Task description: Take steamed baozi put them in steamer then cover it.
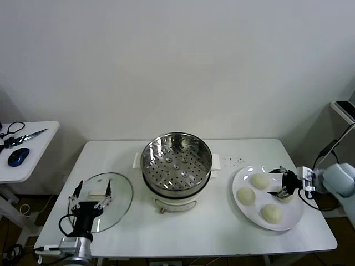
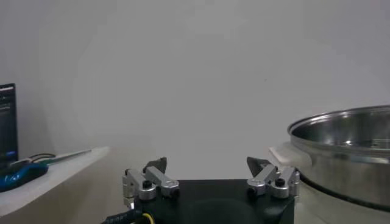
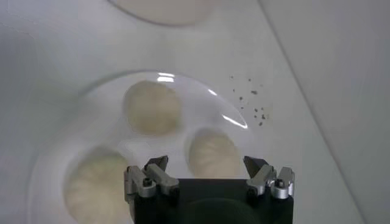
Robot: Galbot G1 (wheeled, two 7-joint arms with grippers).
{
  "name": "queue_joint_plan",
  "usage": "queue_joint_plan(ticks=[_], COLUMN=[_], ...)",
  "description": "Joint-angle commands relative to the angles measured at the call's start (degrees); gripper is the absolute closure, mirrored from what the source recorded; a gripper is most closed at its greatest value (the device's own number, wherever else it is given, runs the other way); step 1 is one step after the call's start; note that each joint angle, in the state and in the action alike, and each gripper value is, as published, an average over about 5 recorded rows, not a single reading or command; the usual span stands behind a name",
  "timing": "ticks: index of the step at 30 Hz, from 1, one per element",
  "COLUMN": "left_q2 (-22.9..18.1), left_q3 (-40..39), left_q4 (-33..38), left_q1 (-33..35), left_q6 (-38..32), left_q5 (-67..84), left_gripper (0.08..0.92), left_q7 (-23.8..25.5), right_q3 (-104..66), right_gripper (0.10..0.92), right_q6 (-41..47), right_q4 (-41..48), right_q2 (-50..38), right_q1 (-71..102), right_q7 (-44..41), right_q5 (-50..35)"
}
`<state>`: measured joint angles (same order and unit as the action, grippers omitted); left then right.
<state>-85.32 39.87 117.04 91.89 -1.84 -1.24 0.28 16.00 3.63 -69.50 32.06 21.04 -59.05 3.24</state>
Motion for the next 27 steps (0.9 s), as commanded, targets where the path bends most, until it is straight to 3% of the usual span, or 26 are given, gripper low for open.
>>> queue_joint_plan(ticks=[1,27], left_q2=[0.5,0.6], left_q3=[0.2,1.0], left_q4=[-0.2,-1.7], left_q1=[-0.1,0.1], left_q6=[0.4,0.7], left_q5=[0.4,0.2], left_gripper=[0.177,0.177], left_q7=[-0.1,-0.4], right_q3=[34.9,28.0], right_gripper=[0.203,0.203], right_q6=[-1.7,-1.2], right_q4=[14.9,21.6], right_q2=[5.0,17.6], right_q1=[-31.8,-19.9], right_q7=[-8.4,-5.6], right_q5=[3.7,8.8])
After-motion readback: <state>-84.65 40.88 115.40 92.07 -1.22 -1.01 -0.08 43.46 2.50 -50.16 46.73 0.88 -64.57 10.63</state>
